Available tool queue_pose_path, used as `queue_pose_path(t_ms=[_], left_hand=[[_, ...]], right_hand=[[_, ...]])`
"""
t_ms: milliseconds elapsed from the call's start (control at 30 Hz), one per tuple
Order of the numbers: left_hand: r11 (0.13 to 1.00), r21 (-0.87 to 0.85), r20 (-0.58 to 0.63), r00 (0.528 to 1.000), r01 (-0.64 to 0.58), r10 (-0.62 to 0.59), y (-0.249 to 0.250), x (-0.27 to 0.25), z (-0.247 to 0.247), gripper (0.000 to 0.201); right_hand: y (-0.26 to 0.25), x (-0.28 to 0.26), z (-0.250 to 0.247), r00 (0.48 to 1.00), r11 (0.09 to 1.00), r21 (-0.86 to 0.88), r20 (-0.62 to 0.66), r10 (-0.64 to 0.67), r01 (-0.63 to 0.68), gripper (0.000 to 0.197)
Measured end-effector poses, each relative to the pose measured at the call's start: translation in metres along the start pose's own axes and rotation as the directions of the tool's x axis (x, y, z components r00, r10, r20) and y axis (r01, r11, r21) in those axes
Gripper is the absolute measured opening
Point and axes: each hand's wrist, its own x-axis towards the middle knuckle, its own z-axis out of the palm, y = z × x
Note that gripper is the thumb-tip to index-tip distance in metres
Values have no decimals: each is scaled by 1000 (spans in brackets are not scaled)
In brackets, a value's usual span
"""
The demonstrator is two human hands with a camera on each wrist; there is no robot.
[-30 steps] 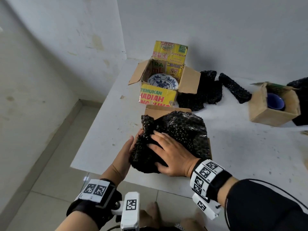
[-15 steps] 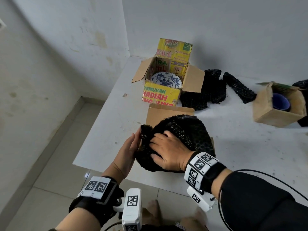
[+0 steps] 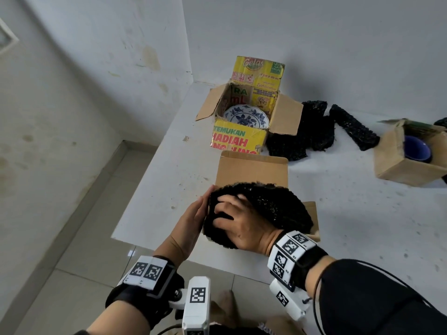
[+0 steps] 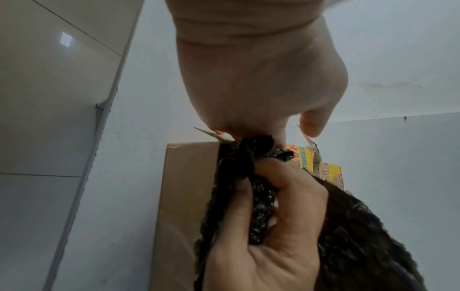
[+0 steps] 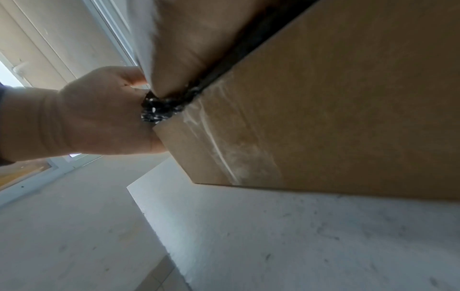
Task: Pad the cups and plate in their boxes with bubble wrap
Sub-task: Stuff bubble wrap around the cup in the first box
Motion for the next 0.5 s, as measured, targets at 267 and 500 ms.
queue_pose_path(t_ms=[267, 500], left_hand=[[998, -65, 29, 999, 28, -26, 2, -3, 2, 45], [992, -89, 37, 995, 92, -89, 7, -4, 6, 43]], right_hand=[[-5, 4, -12, 907, 988, -102, 395, 149, -118, 46], [-3, 12, -24, 828, 988, -70, 539, 153, -137, 52]])
